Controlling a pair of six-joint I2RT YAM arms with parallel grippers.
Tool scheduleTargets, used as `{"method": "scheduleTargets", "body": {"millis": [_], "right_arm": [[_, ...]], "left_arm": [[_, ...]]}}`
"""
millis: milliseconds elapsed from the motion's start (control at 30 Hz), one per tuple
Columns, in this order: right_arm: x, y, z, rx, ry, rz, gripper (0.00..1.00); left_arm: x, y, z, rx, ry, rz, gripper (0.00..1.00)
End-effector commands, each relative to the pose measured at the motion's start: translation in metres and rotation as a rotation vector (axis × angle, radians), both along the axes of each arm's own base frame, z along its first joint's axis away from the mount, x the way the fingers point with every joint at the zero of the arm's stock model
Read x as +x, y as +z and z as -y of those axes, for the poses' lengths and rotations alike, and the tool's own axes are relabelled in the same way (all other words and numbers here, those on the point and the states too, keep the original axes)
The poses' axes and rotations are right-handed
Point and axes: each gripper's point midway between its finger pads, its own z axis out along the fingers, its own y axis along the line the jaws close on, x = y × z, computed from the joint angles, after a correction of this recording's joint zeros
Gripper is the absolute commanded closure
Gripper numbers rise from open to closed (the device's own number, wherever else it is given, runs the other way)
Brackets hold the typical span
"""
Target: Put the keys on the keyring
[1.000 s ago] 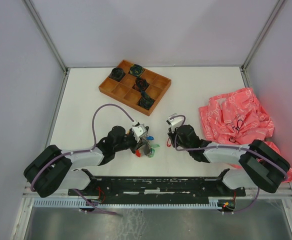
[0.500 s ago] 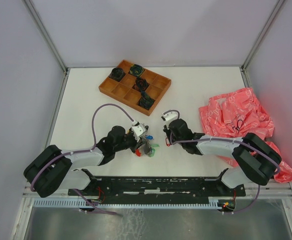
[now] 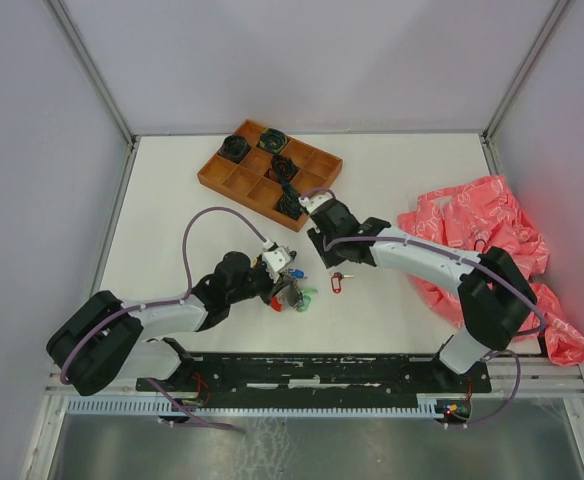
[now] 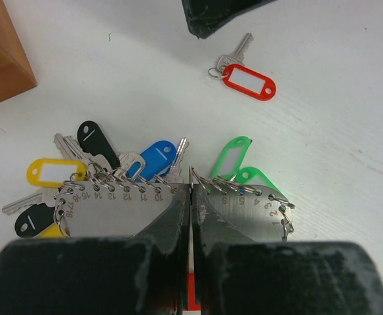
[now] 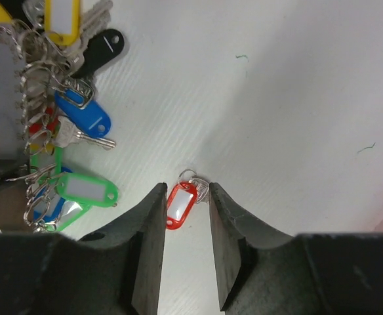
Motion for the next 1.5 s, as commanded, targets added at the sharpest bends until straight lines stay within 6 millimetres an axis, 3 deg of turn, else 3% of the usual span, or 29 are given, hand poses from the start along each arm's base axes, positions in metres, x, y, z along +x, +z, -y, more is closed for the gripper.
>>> {"method": "scheduleTargets", "body": {"millis": [0,433,667,1100,1467], "right_arm": [[-0.017,-0.022,0.013,-0.132,-0.021,-0.164,0.6],[-0.01,-0.054,-0.007,-0.229,-0.038,-0.22,0.64],[-0.006,-0.064,0.002,-0.31,-0.065,-0.217,0.69],[-0.002,-0.059,0.014,-0.365,-0.088,-0.186,0.82],[-0.005,-0.047,0.015,-0.315,-0.086,-0.163,0.97]], "left_arm": [[0.014,0.024,0.002,-0.057,0.051,0.077,0.97],[0.014,0.025,0.003,-0.058,0.05,0.073,0.97],[0.013,0.025,0.004,-0.059,0.046,0.071,0.97],[0.013,0.025,0.004,-0.059,0.043,0.069,0.97],[0.012,0.026,0.004,-0.06,0.042,0.069,0.97]]}}
